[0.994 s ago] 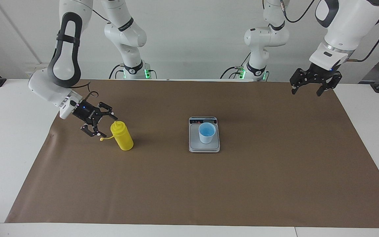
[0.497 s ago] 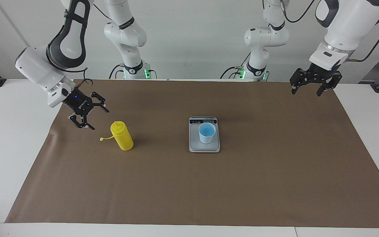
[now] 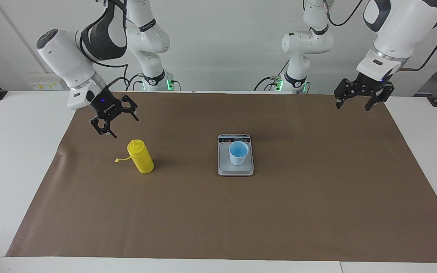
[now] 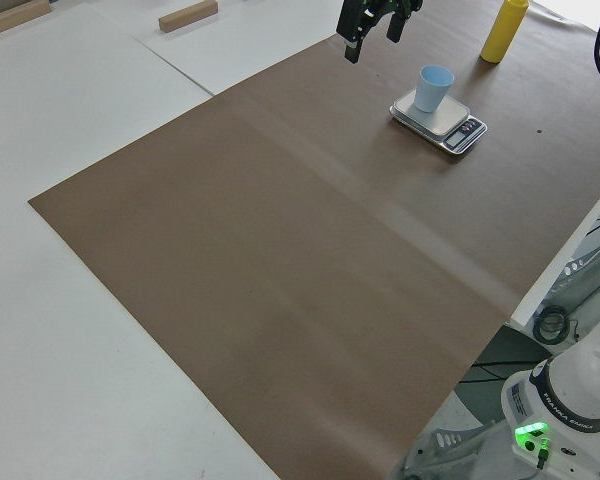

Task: Pour seasoning into cup on scale with both arms

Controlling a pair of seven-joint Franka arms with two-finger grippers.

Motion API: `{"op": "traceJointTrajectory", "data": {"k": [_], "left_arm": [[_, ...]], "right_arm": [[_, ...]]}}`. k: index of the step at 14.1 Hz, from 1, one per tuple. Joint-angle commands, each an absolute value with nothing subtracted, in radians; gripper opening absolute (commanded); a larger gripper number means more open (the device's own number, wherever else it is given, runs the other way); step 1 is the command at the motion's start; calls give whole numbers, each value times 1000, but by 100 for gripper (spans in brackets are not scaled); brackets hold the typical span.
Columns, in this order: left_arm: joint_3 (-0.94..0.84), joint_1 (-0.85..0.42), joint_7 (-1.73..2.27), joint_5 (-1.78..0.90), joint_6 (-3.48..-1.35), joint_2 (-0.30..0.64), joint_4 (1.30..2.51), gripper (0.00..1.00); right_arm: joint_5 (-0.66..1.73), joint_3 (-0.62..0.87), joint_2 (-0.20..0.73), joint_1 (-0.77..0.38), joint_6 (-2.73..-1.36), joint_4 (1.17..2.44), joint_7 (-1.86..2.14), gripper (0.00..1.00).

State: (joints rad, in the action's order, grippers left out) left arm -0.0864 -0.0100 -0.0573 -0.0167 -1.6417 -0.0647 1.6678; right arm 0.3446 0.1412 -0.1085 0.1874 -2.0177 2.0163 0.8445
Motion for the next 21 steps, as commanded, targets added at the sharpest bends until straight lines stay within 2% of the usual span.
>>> {"op": "traceJointTrajectory", "data": {"k": [1, 4, 7, 11, 16, 21], "left_arm": [[-81, -14, -66, 3, -1629, -80, 1678, 100], [-81, -14, -66, 3, -1629, -80, 1678, 100], [-81, -14, -66, 2, -1629, -80, 1678, 100], [-81, -14, -66, 3, -1626, -80, 1678, 100], [-81, -14, -66, 2, -1626, -80, 1678, 100], [-81, -14, -66, 3, -1626, -80, 1678, 100]], "right_arm": [[232, 146, -95, 146, -1944, 1927, 569, 100], [115, 146, -75, 80, -1902, 1852, 326, 100], [-29, 146, -37, 35, -1844, 1748, 279, 100], [-22, 150, -6, 34, -1726, 1642, 68, 100], [2, 149, -24, 40, -1655, 1628, -139, 100], [11, 140, -44, 49, -1617, 1623, -137, 100]]}}
